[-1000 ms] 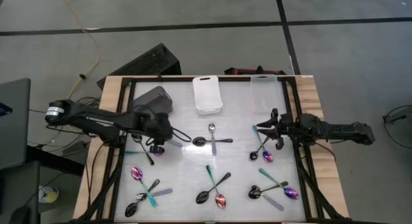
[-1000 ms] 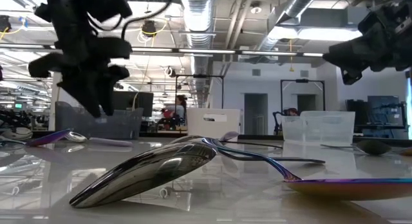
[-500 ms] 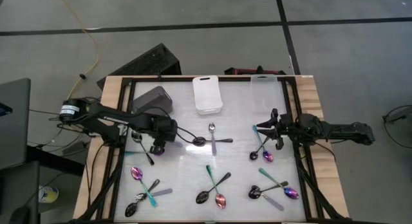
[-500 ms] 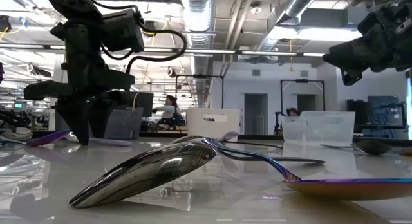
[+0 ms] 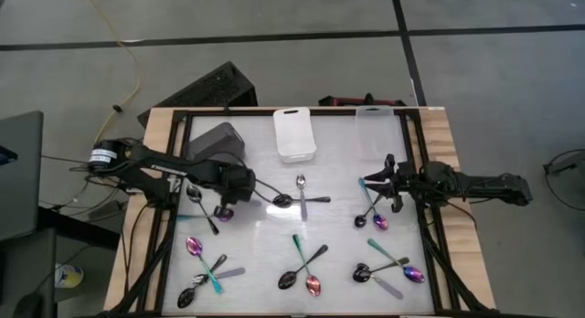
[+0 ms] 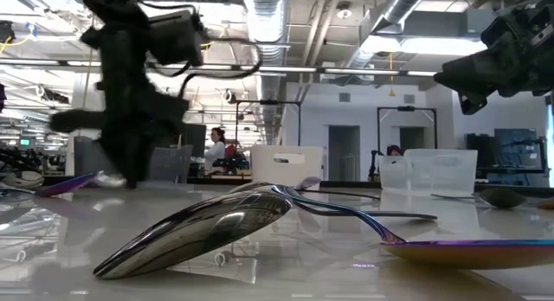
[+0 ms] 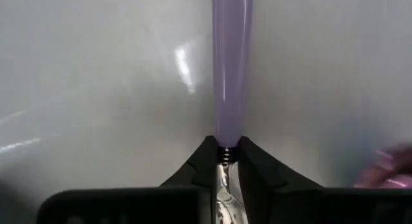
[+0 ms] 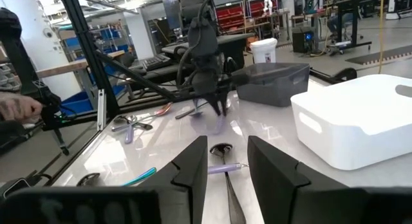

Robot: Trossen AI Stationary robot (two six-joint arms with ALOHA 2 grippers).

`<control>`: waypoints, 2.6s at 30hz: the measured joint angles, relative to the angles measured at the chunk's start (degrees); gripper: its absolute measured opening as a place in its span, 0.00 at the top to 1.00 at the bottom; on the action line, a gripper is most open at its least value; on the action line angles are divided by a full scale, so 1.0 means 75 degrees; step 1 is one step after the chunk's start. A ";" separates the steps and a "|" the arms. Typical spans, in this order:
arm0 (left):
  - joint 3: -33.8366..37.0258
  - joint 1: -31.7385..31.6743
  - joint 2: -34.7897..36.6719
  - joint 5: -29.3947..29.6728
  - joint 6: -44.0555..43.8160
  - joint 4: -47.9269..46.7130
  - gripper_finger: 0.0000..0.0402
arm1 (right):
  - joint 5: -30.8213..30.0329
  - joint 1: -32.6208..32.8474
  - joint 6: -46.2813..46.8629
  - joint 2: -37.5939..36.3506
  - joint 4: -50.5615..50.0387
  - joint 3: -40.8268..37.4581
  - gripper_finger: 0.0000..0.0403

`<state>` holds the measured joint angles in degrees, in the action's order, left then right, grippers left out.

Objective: Sort silverware by color (type)
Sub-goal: Put the purple spoon into the transparent black bin

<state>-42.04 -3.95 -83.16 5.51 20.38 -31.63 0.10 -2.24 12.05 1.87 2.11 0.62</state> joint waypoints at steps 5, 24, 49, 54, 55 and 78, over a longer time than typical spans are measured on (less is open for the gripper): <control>-0.0889 0.0002 0.0024 0.0750 0.0230 -0.0517 0.95 | 0.0003 0.0000 0.0013 -0.0003 0.0000 0.0000 0.67; -0.2640 -0.3319 0.0041 0.1791 -0.2231 -0.3034 0.96 | 0.0006 0.0000 0.0274 -0.0003 -0.0108 0.0015 0.67; -0.1318 -0.5584 0.0177 0.1161 -0.3029 -0.2504 0.96 | 0.0017 0.0000 0.0143 -0.0001 -0.0221 0.0023 0.67; -0.1333 -0.6113 -0.0064 0.1267 -0.3400 -0.2040 0.96 | 0.0020 0.0000 0.0192 0.0000 -0.0224 0.0020 0.67; -0.1334 -0.6217 -0.0064 0.1399 -0.3496 -0.1952 0.96 | 0.0020 0.0000 0.0192 -0.0001 -0.0224 0.0020 0.67; -0.1338 -0.6729 -0.0061 0.0893 -0.4906 -0.1074 0.96 | 0.0475 0.0003 0.0215 0.0000 -0.0236 0.0009 0.67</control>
<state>-52.07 -54.42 -83.61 12.21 -16.41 -39.68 3.66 -2.22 13.67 1.87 0.34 0.69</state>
